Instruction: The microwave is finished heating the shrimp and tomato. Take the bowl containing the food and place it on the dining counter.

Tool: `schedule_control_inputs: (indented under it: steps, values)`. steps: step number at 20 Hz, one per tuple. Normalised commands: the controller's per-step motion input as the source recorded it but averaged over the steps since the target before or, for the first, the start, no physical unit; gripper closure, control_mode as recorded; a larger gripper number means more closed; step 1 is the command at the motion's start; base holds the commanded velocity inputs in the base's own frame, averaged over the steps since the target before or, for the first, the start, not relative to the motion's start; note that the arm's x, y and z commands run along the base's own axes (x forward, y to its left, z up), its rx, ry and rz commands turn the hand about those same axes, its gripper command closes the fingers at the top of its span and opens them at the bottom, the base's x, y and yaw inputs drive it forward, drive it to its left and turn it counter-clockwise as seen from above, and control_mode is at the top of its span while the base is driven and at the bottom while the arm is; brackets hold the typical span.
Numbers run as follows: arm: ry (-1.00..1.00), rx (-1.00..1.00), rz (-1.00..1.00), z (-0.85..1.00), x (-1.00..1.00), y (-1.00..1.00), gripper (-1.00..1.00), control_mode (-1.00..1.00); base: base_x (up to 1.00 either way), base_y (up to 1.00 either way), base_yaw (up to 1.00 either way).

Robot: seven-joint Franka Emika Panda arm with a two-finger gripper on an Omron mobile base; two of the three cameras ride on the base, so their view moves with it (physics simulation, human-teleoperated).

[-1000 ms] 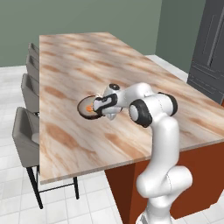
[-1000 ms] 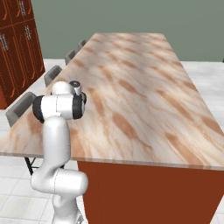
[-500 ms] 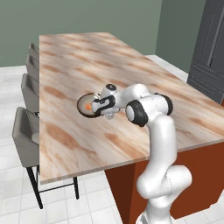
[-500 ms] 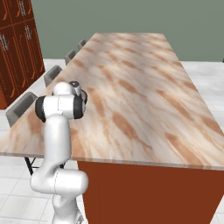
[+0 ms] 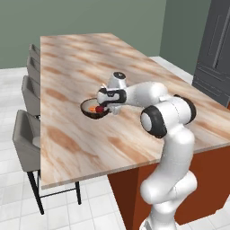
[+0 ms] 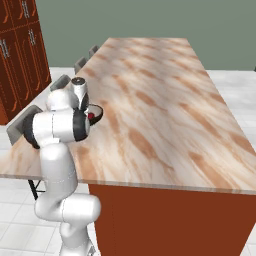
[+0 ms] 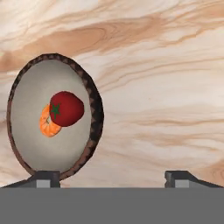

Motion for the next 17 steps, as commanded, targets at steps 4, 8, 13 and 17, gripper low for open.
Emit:
schedule_control_inputs:
  steps: [4, 8, 13, 17]
  values:
    - [-0.06, 0.05, -0.04, 0.94, -1.0, -0.4, -1.0, -1.0, 0.0, 0.0, 0.0]
    - [-0.09, 0.0, 0.0, 0.62, -1.0, -0.48, -1.0, -1.0, 0.0, 0.0, 0.0]
    - [-0.16, -0.01, 0.0, 0.09, -1.0, -0.49, -1.0, -1.0, 0.0, 0.0, 0.0]
    - [-0.23, -0.06, 0.0, 0.0, -1.0, -0.38, -1.0, -1.0, 0.0, 0.0, 0.0]
